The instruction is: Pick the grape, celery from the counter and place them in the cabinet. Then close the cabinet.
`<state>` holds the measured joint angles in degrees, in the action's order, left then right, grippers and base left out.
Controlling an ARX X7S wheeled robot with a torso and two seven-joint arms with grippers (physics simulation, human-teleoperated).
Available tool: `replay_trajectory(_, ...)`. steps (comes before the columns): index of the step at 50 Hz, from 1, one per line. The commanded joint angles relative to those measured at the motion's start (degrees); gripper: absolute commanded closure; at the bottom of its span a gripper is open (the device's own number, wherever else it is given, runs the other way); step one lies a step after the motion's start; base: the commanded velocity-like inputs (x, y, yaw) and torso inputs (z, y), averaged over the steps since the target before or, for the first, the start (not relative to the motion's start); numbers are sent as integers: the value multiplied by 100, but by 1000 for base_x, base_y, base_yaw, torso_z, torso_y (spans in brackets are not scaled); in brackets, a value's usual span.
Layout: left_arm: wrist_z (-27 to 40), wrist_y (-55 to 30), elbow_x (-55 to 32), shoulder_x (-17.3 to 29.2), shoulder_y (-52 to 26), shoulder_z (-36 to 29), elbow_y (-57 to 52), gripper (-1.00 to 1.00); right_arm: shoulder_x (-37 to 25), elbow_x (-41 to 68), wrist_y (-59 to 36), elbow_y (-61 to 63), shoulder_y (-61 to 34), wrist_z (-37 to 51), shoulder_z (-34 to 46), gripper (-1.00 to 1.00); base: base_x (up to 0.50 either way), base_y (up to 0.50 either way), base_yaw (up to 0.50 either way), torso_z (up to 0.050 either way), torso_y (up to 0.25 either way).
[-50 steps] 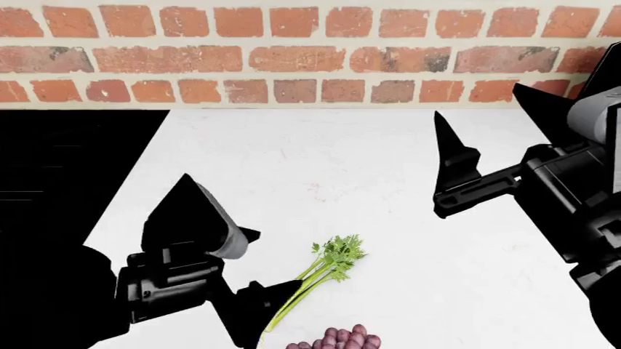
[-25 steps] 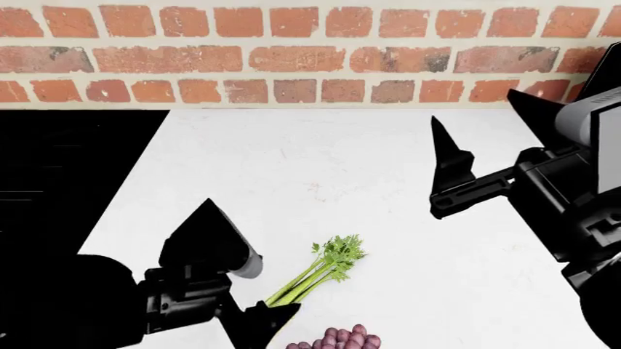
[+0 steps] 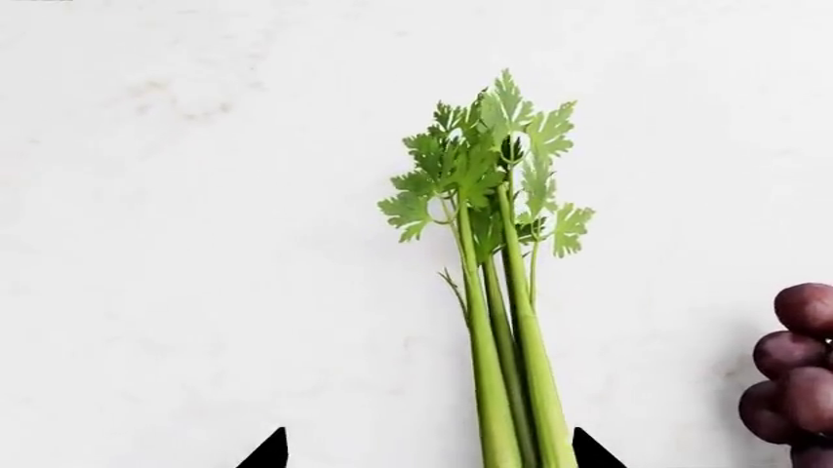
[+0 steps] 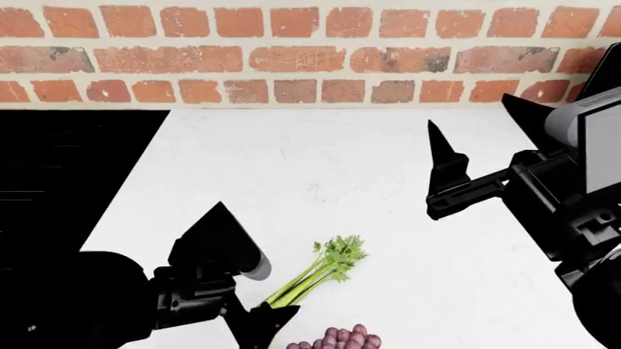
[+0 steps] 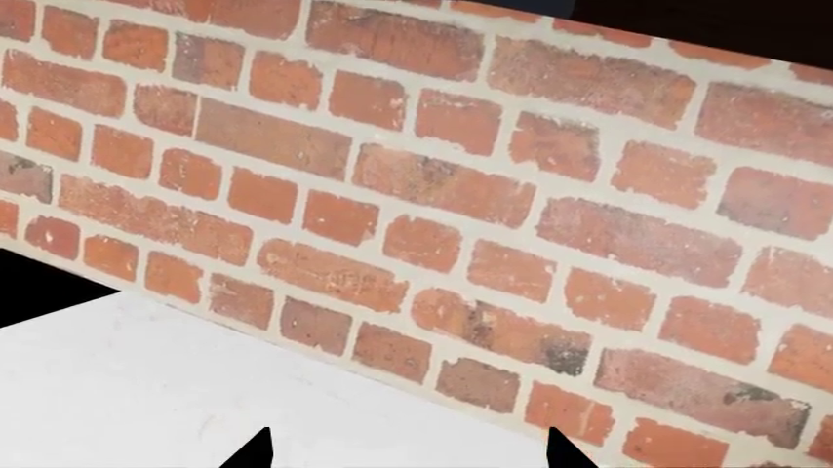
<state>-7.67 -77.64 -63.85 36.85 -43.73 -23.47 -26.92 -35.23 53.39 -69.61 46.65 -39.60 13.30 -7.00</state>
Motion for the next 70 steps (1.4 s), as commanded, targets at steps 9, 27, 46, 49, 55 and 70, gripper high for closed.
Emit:
replay_trajectory(9, -115, -58, 519, 50, 148, -949, 161, 100, -26, 2, 76, -33, -11, 36, 94, -100, 1, -2, -3, 0, 0)
replay_trajectory(27, 438, 257, 223, 198, -184, -131, -485, 100, -89, 103, 109, -29, 6, 76, 23, -100, 0, 0, 0, 0, 0)
replay_trajectory(46, 1962, 517, -1207, 333, -453, 1756, -1349, 100, -177, 571, -116, 56, -195, 335, -214, -100, 0, 0, 0, 0, 0)
replay_trajectory(49, 2228, 633, -1603, 392, -471, 2093, -1554, 100, -197, 593, -103, 50, -215, 358, -205, -100, 0, 0, 0, 0, 0)
replay_trajectory(55, 2693, 905, -2351, 623, -397, 2675, -1893, 100, -229, 620, -27, 58, -256, 398, -217, -100, 0, 0, 0, 0, 0)
replay_trajectory(70, 4039, 1775, -3866, 1197, -530, 3538, -2513, 100, -343, 700, 163, 112, -119, 423, -415, -100, 0, 0, 0, 0, 0)
